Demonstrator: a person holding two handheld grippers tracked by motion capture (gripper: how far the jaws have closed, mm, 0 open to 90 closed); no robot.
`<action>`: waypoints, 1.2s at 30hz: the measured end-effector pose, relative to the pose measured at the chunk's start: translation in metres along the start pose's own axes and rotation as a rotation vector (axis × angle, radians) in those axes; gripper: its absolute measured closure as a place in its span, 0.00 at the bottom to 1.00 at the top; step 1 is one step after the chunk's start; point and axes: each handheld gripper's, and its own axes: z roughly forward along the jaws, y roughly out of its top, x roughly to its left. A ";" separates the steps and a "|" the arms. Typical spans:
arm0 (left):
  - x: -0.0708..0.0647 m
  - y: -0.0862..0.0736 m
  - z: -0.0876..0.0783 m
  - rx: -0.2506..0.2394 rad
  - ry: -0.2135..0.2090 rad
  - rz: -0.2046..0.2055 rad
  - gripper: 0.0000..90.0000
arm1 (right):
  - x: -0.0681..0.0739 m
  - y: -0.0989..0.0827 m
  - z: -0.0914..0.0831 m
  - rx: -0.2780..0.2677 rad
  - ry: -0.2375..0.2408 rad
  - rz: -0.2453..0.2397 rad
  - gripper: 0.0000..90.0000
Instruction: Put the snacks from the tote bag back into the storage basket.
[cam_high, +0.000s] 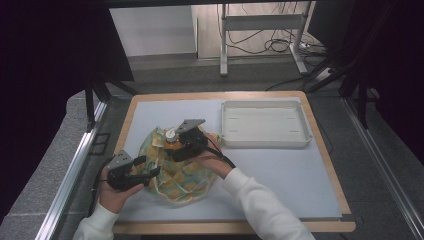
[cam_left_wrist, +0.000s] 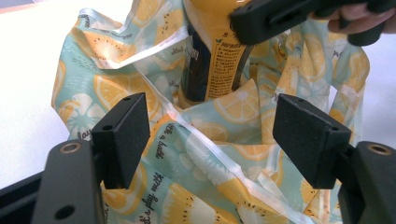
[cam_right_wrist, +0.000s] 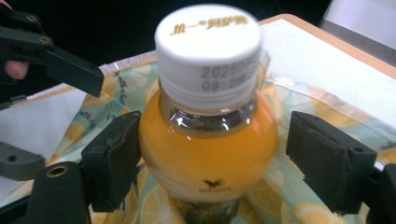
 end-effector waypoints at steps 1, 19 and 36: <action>0.000 0.000 0.000 0.000 0.000 0.000 0.31 | 0.001 0.000 0.002 0.007 -0.003 -0.002 0.21; 0.000 0.000 -0.001 0.001 0.004 0.003 0.32 | 0.006 0.003 -0.002 -0.020 -0.015 -0.021 0.34; -0.001 -0.001 0.001 0.010 0.003 0.009 0.32 | 0.005 0.020 -0.048 -0.107 -0.006 -0.024 0.34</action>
